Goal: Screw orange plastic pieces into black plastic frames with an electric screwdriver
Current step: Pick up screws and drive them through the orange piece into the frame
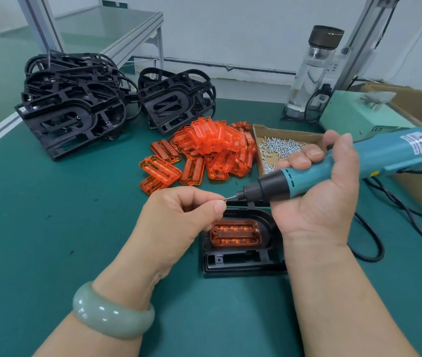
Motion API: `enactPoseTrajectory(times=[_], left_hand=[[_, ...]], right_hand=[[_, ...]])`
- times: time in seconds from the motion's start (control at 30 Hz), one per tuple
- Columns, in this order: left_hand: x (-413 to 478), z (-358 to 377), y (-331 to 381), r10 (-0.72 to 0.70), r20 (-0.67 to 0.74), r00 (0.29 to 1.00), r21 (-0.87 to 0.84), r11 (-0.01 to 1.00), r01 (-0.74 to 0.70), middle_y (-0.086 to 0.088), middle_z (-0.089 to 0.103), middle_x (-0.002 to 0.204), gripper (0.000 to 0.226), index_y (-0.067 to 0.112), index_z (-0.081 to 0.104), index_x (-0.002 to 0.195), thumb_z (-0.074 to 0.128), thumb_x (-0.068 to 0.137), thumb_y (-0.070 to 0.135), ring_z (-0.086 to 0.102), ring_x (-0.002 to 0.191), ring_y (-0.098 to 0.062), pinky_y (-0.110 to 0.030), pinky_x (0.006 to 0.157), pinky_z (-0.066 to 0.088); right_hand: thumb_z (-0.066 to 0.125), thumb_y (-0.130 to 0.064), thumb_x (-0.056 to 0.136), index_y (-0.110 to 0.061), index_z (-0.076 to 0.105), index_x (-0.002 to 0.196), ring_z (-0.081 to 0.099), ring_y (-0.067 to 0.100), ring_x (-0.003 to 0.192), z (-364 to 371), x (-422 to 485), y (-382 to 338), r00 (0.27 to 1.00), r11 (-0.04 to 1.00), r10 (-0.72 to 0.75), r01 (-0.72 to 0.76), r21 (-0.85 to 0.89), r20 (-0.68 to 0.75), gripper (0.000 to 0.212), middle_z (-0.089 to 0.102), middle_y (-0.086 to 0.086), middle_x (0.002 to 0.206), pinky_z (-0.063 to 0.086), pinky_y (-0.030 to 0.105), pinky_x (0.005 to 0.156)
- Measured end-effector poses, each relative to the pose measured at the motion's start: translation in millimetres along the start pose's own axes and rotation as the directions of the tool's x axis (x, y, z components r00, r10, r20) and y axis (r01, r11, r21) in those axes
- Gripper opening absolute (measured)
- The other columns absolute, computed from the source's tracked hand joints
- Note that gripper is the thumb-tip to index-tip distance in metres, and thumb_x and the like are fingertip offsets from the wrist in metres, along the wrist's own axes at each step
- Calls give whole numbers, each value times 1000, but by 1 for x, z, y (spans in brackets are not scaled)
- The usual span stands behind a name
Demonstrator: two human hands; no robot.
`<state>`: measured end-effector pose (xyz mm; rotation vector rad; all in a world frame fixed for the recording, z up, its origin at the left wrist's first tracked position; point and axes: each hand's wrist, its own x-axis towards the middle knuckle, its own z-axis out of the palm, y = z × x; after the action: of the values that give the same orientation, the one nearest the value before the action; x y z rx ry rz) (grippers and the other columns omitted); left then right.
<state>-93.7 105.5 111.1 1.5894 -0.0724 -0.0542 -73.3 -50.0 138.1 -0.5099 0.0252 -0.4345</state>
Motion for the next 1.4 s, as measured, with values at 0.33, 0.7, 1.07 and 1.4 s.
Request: enactPoseTrajectory(times=[0.33,0.7,1.07,1.4], left_hand=[[-1,-1,-3,313,7,950,361,885,-294,16,68,77,25,37,67,69,71,81,16,60,68,4,-4,64,40],[3,-24,-11,58,183,981,670,723,-168,15,56,85,37,36,68,107,77,72,33,52,73,1,-9,70,37],[3,-19,-12,-41,244,969,729,666,-156,14,50,97,38,47,64,107,74,70,49,48,87,-5,-25,82,39],[5,-20,-16,-34,241,970,712,685,-153,13,50,96,37,46,66,104,76,68,48,44,80,-1,-24,77,36]], right_hand=[[54,-31,93,-22,53,92,46,4,49,-1,-2,2,998,1000,-21,21,1,55,9,50,-11,59,40,20,59],[57,-24,94,-19,51,84,46,8,47,-7,4,2,1000,989,-30,29,-146,-1,13,48,-6,59,41,21,54],[59,-20,87,-20,57,84,46,11,47,-3,2,11,983,933,-49,108,-342,175,4,49,-4,58,41,23,51],[56,-16,87,-17,58,89,47,10,45,2,-5,9,965,920,-9,111,-377,261,3,50,-5,54,41,22,49]])
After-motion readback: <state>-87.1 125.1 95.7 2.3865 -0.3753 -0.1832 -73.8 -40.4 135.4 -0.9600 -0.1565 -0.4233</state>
